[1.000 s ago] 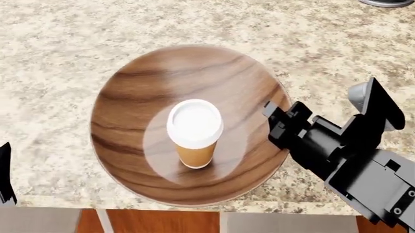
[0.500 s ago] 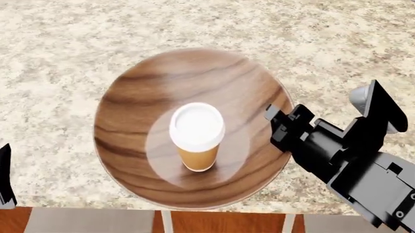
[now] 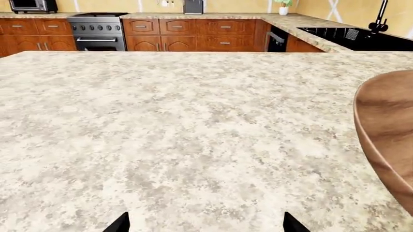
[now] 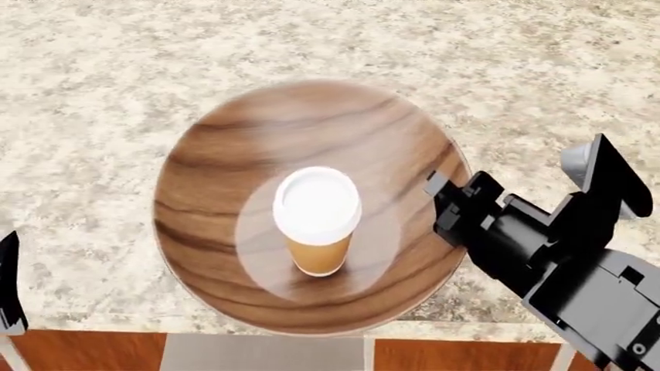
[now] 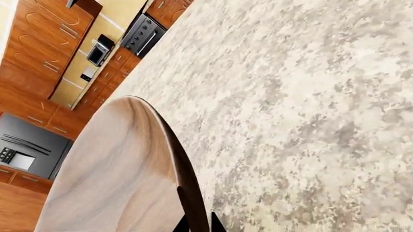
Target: Place the cup inside the bowl on the dining table and move the bowl to any counter.
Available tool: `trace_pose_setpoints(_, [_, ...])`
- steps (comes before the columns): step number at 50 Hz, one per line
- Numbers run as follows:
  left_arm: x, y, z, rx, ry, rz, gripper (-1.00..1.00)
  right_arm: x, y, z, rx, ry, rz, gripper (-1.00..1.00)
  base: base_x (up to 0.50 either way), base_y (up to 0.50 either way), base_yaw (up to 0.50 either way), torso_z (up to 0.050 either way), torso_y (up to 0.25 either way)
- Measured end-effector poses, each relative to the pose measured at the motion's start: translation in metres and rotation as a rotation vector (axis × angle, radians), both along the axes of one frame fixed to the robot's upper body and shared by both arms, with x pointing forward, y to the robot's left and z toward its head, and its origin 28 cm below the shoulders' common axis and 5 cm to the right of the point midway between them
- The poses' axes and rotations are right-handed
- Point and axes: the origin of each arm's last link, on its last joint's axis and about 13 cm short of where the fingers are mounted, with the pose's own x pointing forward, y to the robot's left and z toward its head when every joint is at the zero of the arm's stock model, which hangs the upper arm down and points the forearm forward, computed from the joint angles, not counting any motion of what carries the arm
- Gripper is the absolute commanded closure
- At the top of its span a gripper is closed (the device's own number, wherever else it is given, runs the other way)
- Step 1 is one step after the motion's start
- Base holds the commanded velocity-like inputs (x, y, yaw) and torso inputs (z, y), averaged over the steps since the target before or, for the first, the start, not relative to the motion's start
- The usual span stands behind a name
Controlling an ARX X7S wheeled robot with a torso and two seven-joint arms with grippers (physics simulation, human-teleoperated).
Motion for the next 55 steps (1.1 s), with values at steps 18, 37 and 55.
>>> trace_pose_setpoints(18, [0.0013,-0.0009,-0.0005,-0.003,-0.001,-0.001,-1.0,0.0004,0.0016,-0.0024,-0.007,-0.003,0.004,1.0,0.0,0.5,0.0,0.0,0.001])
trace_pose_setpoints(37, [0.0002,0.0005,-0.0029,-0.006,0.002,0.0,-1.0,0.0002,0.0038,-0.0058,-0.006,-0.008,0.014,1.0,0.0,0.5,0.0,0.0,0.0])
trace_pose_setpoints(55, [-0.0026,0.0038,-0.0028,-0.009,0.001,0.004,-1.0,0.0006,0.0033,-0.0074,0.0,-0.009,0.011,1.0,0.0,0.5,0.0,0.0,0.001])
